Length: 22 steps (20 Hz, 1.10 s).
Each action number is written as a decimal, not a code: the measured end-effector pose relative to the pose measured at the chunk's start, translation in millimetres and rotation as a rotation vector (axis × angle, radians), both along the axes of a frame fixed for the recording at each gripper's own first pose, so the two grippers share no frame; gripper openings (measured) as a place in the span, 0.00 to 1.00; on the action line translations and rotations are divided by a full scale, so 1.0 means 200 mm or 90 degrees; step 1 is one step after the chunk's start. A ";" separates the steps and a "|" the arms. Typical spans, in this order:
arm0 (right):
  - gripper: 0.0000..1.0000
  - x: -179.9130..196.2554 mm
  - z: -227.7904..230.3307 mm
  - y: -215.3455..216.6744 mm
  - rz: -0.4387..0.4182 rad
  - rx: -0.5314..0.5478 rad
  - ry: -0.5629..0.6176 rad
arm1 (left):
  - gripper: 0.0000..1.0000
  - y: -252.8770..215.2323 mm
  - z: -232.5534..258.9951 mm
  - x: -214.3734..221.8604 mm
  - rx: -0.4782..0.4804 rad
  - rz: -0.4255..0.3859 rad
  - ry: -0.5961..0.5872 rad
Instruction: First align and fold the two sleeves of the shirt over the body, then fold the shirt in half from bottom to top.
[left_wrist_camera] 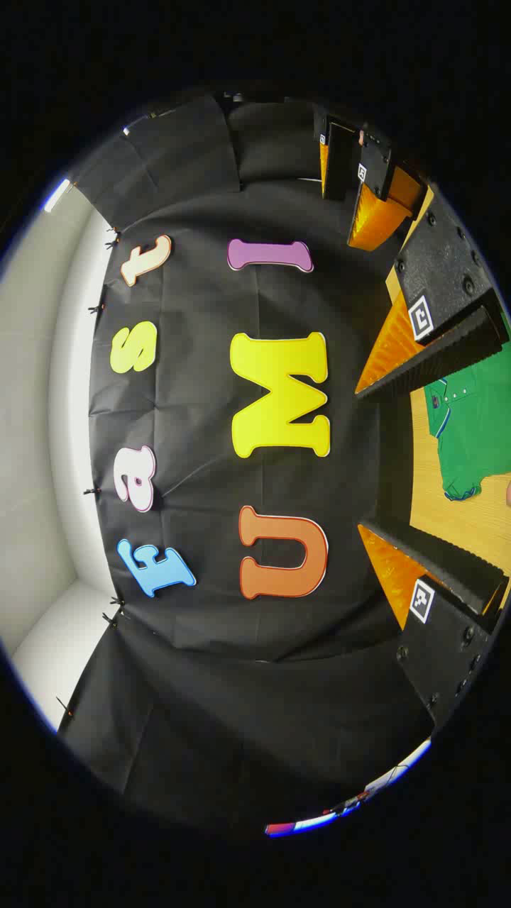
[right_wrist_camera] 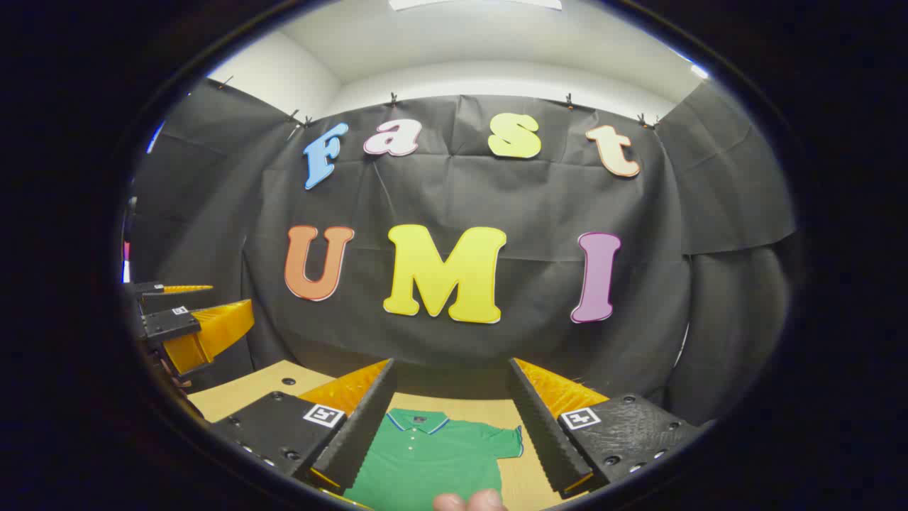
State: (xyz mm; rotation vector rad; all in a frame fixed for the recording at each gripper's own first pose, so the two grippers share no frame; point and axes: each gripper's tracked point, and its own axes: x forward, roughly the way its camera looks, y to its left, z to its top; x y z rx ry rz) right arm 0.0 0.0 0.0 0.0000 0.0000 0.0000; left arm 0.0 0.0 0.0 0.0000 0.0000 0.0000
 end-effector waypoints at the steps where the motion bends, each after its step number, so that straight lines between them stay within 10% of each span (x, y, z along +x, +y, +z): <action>1: 0.94 0.01 0.00 -0.01 -0.002 0.001 0.000 | 1.00 0.00 0.00 0.01 0.000 0.001 0.001; 22: 0.95 0.13 -0.08 -0.14 -0.014 0.007 0.027 | 1.00 -0.05 -0.03 0.08 -0.010 0.012 0.013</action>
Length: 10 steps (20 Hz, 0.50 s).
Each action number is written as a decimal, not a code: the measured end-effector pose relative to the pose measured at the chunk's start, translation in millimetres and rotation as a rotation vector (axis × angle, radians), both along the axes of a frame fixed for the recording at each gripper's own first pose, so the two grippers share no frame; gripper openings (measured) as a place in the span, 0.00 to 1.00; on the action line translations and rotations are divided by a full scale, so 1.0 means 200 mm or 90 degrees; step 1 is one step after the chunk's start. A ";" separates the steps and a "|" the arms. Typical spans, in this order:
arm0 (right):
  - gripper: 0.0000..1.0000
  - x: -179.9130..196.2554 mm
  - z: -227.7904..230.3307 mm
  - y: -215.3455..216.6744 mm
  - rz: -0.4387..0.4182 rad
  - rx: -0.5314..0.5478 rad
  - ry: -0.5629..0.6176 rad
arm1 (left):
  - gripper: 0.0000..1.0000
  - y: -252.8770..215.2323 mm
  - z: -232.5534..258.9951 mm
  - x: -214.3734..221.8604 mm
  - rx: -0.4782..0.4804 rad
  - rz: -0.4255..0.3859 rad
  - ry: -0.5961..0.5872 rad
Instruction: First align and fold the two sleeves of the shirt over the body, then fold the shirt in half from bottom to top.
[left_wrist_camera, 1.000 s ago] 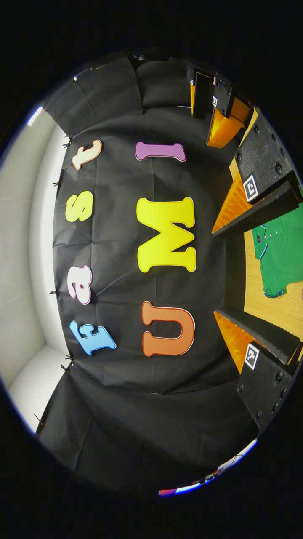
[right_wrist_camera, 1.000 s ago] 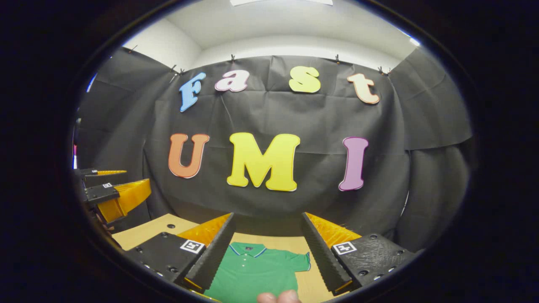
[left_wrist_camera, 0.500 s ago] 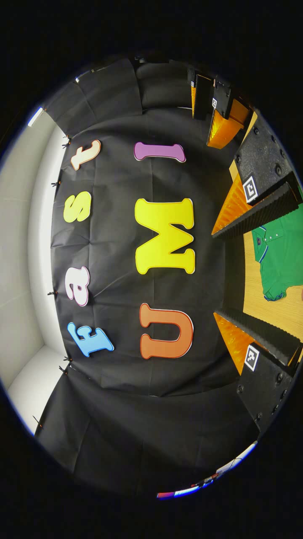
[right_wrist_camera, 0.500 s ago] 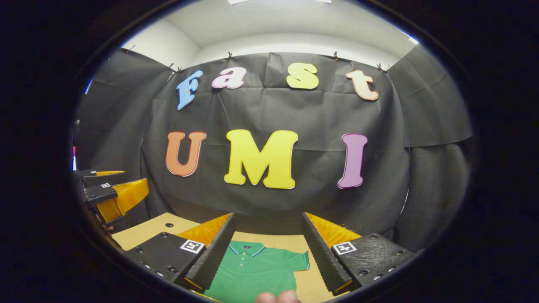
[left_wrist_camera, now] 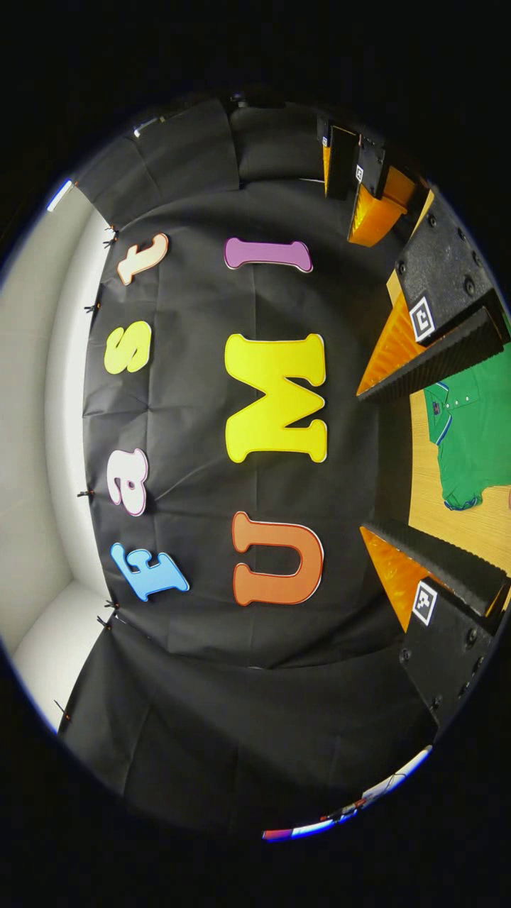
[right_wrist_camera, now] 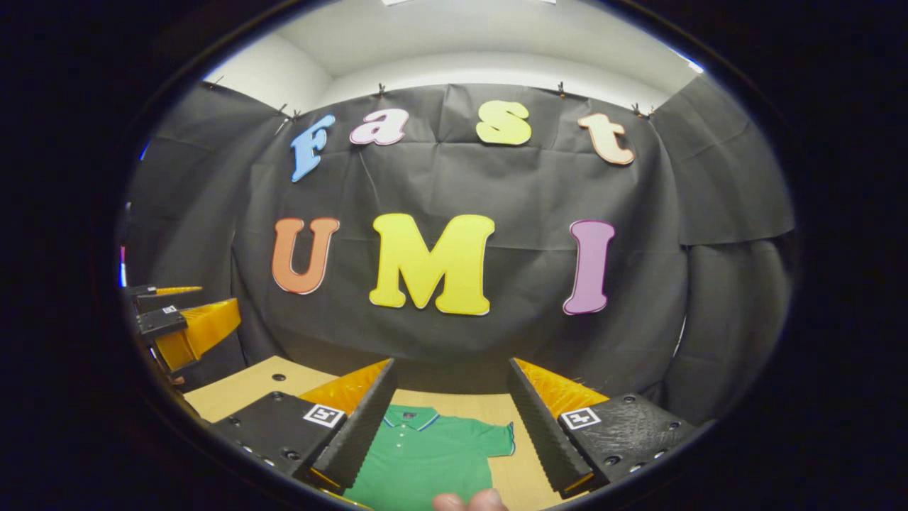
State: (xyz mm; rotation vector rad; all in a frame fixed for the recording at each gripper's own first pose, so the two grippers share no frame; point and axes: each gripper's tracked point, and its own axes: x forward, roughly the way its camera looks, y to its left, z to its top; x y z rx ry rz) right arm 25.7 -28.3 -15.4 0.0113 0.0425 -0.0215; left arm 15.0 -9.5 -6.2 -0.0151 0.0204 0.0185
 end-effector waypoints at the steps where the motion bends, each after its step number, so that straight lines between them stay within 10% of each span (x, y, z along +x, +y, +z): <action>1: 0.94 0.01 -0.01 -0.01 -0.001 0.001 0.005 | 1.00 0.00 -0.01 0.01 0.001 0.003 0.000; 10: 0.95 0.22 -0.28 -0.29 -0.020 0.007 0.080 | 1.00 -0.05 -0.07 0.09 0.010 0.013 0.018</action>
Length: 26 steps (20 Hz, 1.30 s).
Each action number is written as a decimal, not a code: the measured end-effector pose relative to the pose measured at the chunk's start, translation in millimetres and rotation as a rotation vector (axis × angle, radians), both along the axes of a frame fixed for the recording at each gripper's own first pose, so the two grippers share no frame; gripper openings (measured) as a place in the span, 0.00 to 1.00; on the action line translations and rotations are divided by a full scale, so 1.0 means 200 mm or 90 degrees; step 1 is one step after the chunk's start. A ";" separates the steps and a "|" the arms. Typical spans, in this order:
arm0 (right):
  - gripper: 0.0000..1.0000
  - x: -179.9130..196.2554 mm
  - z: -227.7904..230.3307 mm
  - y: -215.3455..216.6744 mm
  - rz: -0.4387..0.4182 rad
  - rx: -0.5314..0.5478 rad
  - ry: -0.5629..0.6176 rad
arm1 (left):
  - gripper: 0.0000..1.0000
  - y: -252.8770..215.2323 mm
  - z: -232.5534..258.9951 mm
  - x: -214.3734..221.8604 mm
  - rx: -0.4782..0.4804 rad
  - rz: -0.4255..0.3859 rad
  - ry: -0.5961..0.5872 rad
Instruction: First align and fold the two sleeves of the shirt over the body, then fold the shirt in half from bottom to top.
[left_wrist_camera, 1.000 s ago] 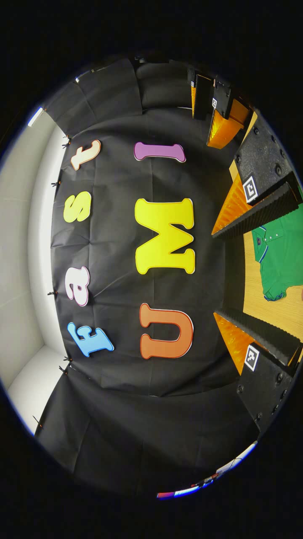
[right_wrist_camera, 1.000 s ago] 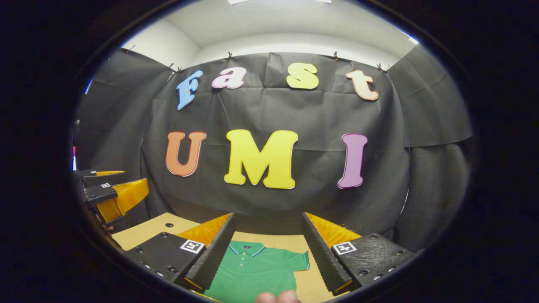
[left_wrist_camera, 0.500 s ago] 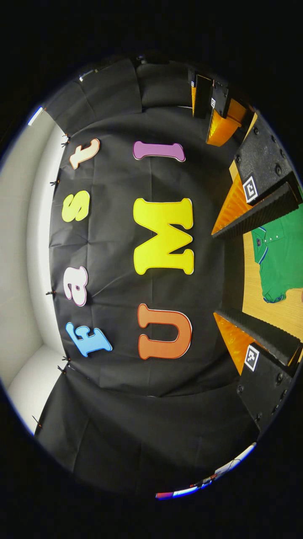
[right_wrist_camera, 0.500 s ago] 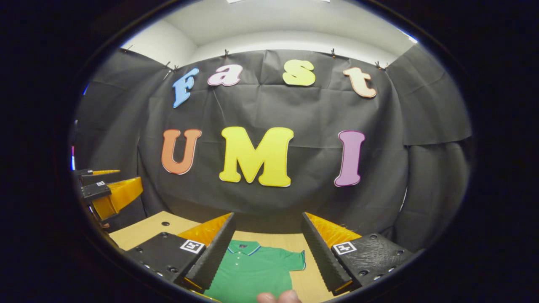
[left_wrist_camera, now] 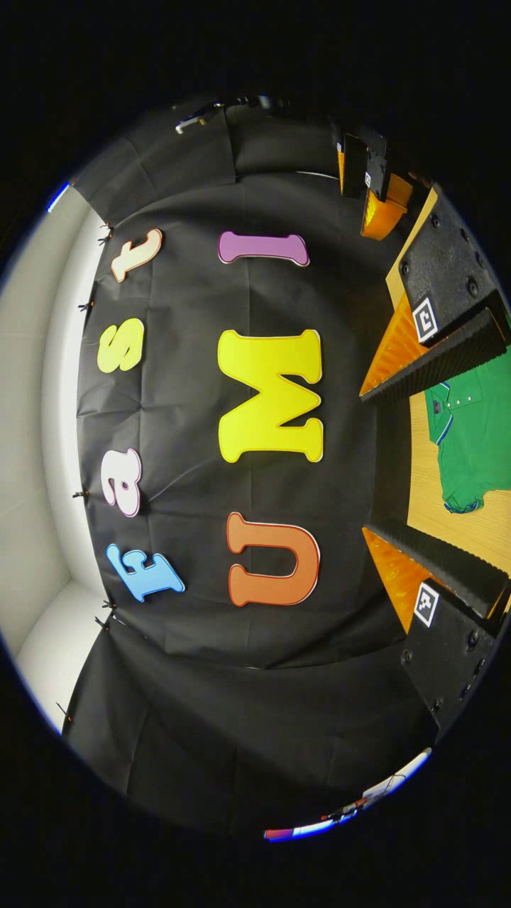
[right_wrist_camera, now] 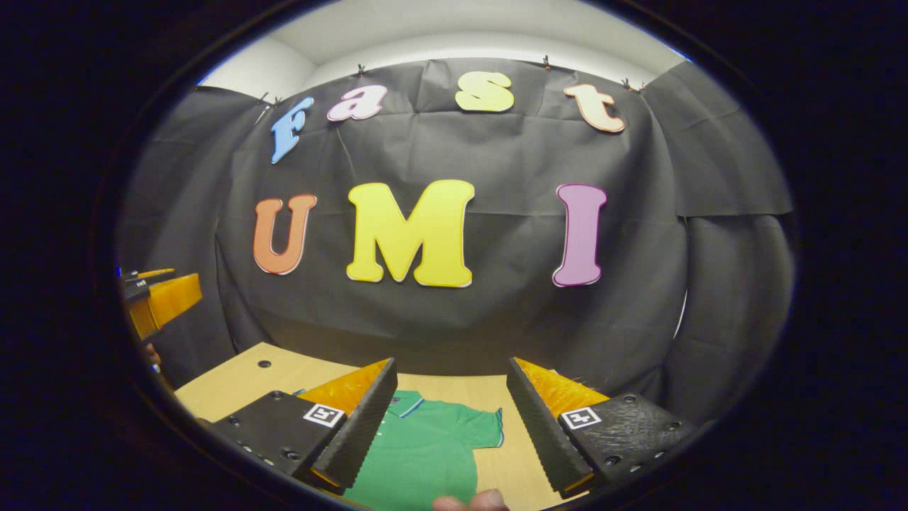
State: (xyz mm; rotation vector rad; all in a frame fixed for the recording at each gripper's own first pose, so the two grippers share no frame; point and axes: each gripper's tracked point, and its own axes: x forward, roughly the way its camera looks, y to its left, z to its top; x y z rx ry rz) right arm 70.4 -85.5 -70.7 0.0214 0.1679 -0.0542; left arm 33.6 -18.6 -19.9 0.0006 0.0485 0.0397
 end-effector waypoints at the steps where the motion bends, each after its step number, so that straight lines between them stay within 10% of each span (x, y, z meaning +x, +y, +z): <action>1: 0.95 0.04 -0.05 -0.04 0.002 -0.004 0.014 | 1.00 -0.01 -0.01 0.02 0.001 0.002 0.000; 26: 0.96 0.99 -1.69 -0.49 0.010 0.036 0.391 | 1.00 -0.13 -0.39 0.35 0.033 0.051 0.113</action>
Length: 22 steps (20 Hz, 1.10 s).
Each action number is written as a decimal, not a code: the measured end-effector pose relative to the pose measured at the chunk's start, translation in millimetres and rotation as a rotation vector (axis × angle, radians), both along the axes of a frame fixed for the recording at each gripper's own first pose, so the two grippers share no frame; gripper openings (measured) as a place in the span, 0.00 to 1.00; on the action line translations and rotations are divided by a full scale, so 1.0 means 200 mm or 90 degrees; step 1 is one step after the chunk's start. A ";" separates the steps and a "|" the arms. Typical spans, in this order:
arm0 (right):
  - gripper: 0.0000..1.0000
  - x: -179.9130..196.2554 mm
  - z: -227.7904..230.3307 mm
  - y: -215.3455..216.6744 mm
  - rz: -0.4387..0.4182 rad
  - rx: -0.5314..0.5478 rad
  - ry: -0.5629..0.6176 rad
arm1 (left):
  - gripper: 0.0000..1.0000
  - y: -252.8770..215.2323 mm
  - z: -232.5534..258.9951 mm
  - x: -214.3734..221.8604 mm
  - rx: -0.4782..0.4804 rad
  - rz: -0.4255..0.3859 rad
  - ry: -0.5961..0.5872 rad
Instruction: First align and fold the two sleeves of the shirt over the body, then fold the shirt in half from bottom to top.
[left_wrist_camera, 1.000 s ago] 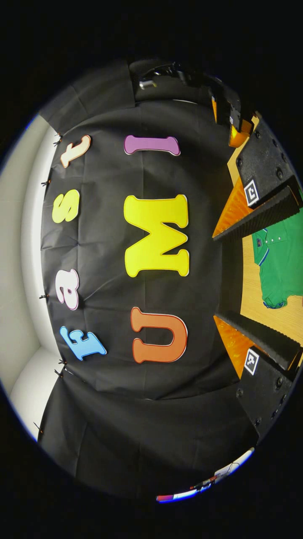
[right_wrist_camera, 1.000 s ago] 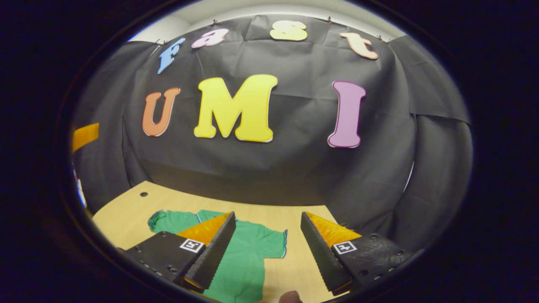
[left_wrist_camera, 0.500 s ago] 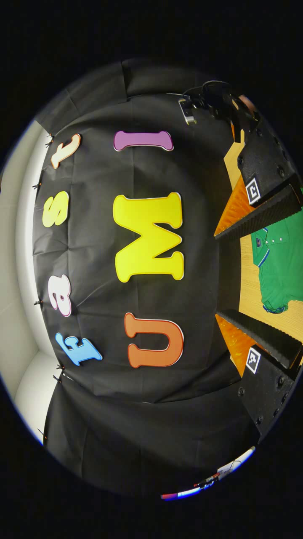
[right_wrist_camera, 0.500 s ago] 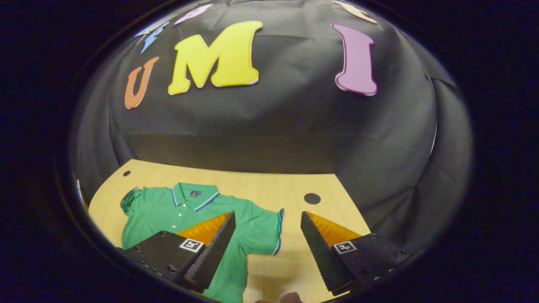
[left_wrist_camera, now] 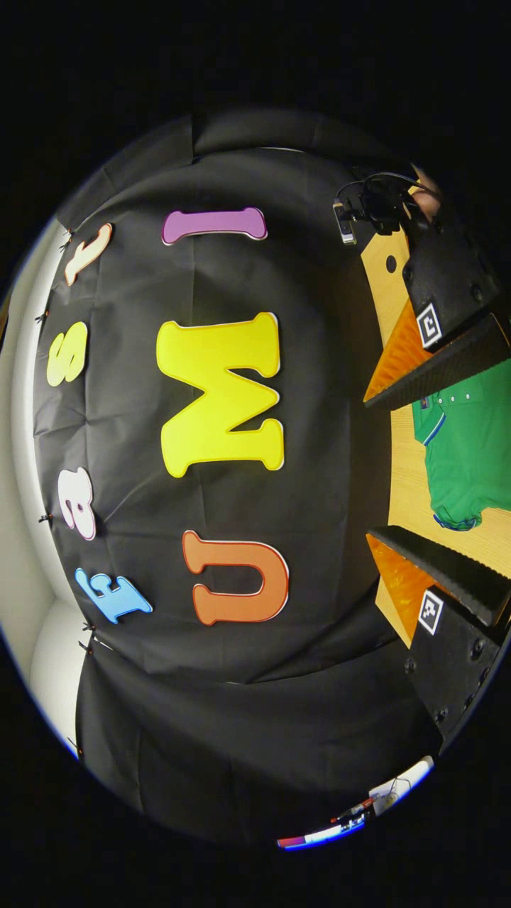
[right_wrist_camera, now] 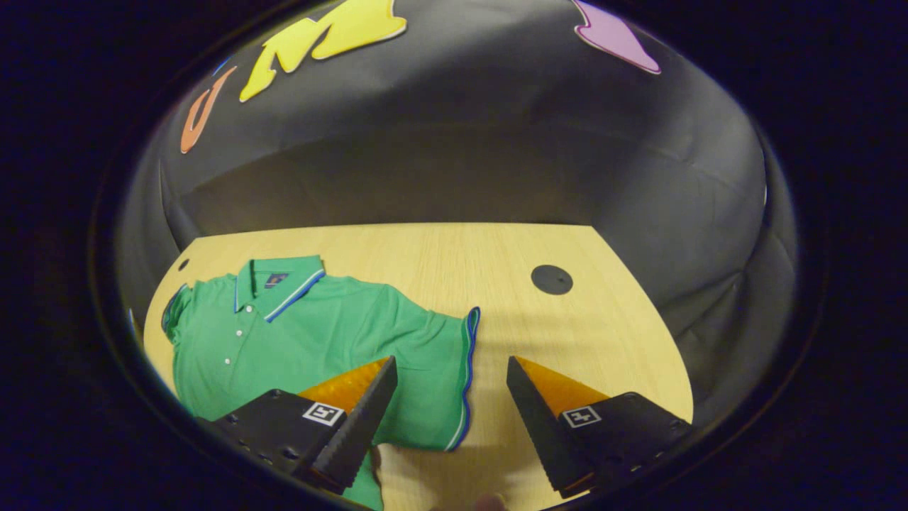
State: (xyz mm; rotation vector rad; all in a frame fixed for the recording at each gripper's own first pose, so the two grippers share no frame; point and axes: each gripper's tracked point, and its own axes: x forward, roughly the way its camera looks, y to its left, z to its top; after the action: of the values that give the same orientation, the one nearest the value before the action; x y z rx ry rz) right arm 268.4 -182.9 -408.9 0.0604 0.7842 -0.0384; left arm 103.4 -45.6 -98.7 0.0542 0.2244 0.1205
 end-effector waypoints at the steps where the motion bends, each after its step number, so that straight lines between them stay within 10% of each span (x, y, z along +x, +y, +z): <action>1: 0.95 0.01 -0.03 0.01 0.002 0.010 0.010 | 1.00 0.00 -0.03 0.00 -0.001 0.001 0.009; 6: 0.94 0.01 -0.10 0.00 0.008 0.021 0.036 | 1.00 -0.06 -0.08 0.02 0.001 -0.011 0.029; 14: 0.05 0.03 -0.11 0.03 0.001 0.063 0.049 | 1.00 -0.09 -0.06 0.03 0.015 -0.017 0.028; 22: 0.00 0.05 0.07 0.07 0.003 0.087 0.015 | 1.00 -0.05 -0.07 -0.04 -0.003 0.010 0.034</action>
State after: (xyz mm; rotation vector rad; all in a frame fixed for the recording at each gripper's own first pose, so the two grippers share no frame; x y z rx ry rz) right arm 277.9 -168.0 -394.2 0.1876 0.8100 0.0183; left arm 96.0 -56.2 -113.0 0.0513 0.2784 0.1351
